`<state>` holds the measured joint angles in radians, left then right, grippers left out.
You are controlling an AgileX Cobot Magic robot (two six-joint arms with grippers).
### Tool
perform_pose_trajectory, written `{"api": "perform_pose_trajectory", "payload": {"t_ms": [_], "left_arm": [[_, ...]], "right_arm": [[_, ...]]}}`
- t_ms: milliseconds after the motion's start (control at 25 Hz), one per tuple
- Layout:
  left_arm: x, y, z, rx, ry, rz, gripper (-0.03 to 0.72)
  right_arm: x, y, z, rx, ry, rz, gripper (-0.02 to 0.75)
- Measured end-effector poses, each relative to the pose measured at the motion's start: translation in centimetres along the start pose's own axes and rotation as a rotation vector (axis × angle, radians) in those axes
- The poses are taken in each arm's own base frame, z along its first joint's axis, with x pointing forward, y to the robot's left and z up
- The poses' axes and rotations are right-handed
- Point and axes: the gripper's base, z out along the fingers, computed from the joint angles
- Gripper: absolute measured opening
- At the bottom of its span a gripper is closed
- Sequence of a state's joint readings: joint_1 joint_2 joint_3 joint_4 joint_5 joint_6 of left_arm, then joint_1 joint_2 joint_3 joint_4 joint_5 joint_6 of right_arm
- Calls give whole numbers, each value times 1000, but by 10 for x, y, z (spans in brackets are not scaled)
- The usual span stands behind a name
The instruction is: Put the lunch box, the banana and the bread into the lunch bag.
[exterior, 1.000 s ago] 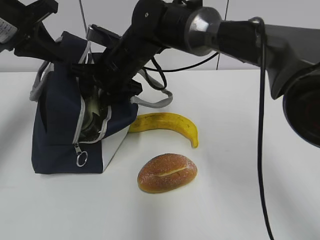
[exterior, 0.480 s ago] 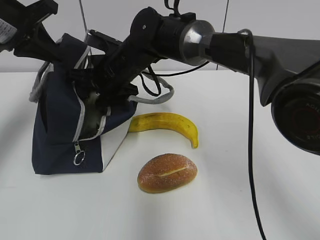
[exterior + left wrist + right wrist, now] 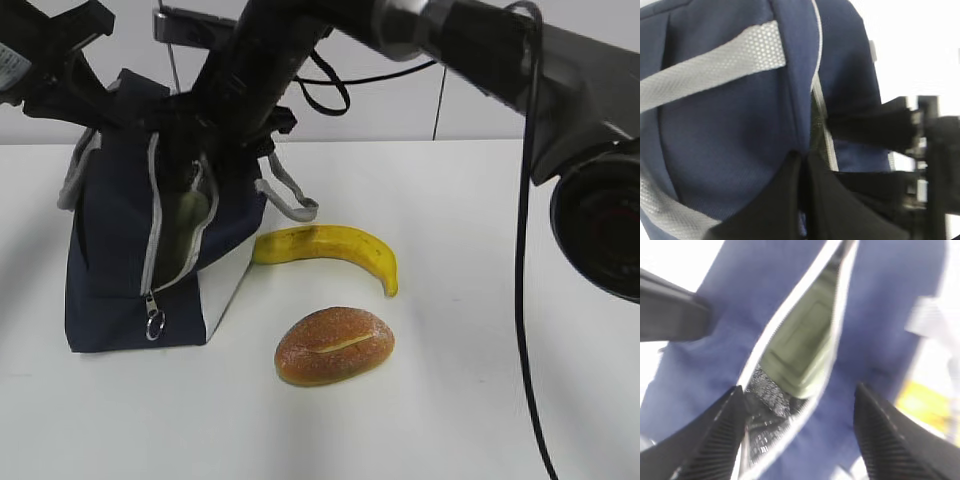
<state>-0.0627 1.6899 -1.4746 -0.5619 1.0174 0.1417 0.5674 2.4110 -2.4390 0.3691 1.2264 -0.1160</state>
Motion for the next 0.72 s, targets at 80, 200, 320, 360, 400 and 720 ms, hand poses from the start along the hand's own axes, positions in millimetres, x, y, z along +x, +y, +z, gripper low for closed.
{"api": "perform_pose_trajectory", "payload": {"t_ms": [80, 200, 320, 360, 400, 720], "left_arm": [[1, 0, 0, -5, 6, 4, 1], [1, 0, 0, -5, 11, 4, 1], [1, 1, 0, -7, 16, 5, 1], [2, 1, 0, -6, 17, 5, 1], [2, 1, 0, -6, 17, 5, 1], [3, 0, 0, -4, 33, 5, 1]], "right_arm": [[-5, 1, -13, 3, -35, -10, 502], [-8, 1, -35, 14, -62, -20, 502], [-8, -2, -63, 27, -89, -30, 502], [-7, -4, -74, 35, -102, -34, 503], [-6, -9, -84, 43, -107, -33, 503], [31, -55, -123, 137, -21, -97, 502]]}}
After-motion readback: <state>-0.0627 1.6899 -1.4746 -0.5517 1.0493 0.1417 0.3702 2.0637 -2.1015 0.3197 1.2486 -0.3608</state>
